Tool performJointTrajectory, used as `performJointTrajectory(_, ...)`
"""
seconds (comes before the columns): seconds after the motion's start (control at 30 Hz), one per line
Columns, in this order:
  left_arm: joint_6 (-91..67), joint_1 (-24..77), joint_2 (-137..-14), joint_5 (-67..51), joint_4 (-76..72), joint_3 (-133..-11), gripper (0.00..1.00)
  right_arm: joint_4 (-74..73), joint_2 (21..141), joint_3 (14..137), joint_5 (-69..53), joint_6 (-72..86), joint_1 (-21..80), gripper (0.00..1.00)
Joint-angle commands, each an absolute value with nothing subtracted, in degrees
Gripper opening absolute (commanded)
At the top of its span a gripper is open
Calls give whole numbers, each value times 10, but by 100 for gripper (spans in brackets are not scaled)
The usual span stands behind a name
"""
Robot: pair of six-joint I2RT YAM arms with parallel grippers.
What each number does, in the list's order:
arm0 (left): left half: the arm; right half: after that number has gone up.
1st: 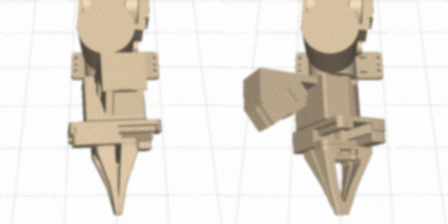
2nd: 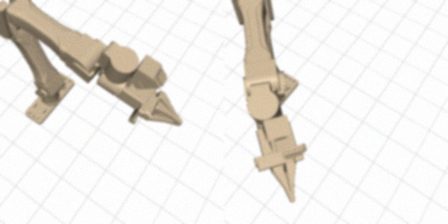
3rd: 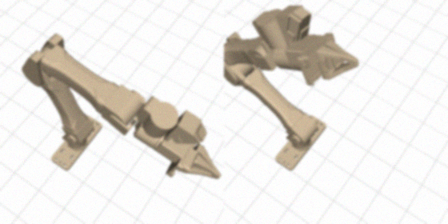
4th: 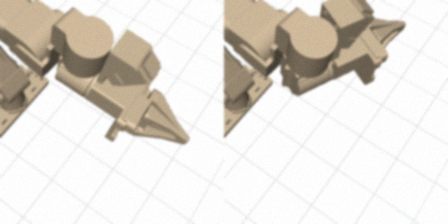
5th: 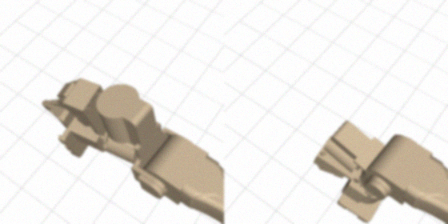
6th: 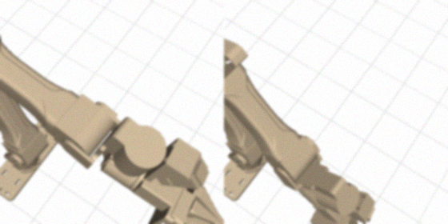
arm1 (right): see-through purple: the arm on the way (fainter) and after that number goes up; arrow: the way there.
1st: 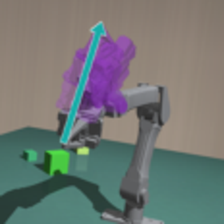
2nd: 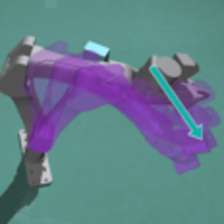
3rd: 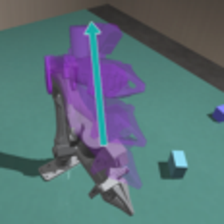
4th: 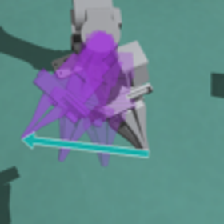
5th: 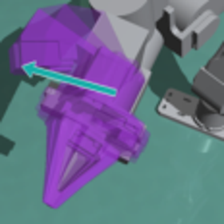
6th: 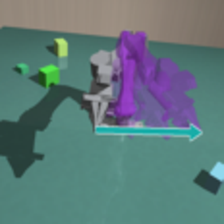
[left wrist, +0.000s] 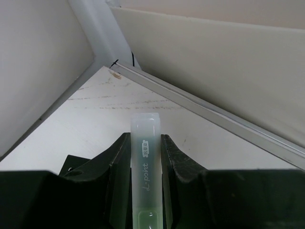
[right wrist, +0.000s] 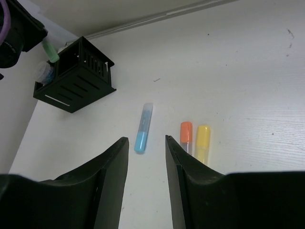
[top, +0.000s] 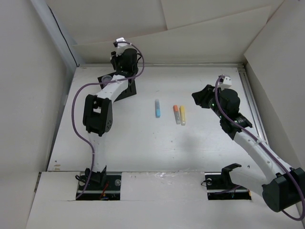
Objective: Sort the stationery into containers
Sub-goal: Place the stationery into the container
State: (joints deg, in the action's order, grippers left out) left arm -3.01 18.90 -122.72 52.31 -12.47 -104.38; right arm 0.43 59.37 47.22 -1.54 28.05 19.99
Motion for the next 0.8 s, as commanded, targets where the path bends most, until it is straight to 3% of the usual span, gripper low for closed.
performJointTrajectory(0.0,-2,190,-1228,548,-182,-1031,11,26,589,500,-20,277,206,43)
performJointTrajectory(0.77,15,195,-1262,559,-219,-1024,13,26,589,500,-15,277,206,43)
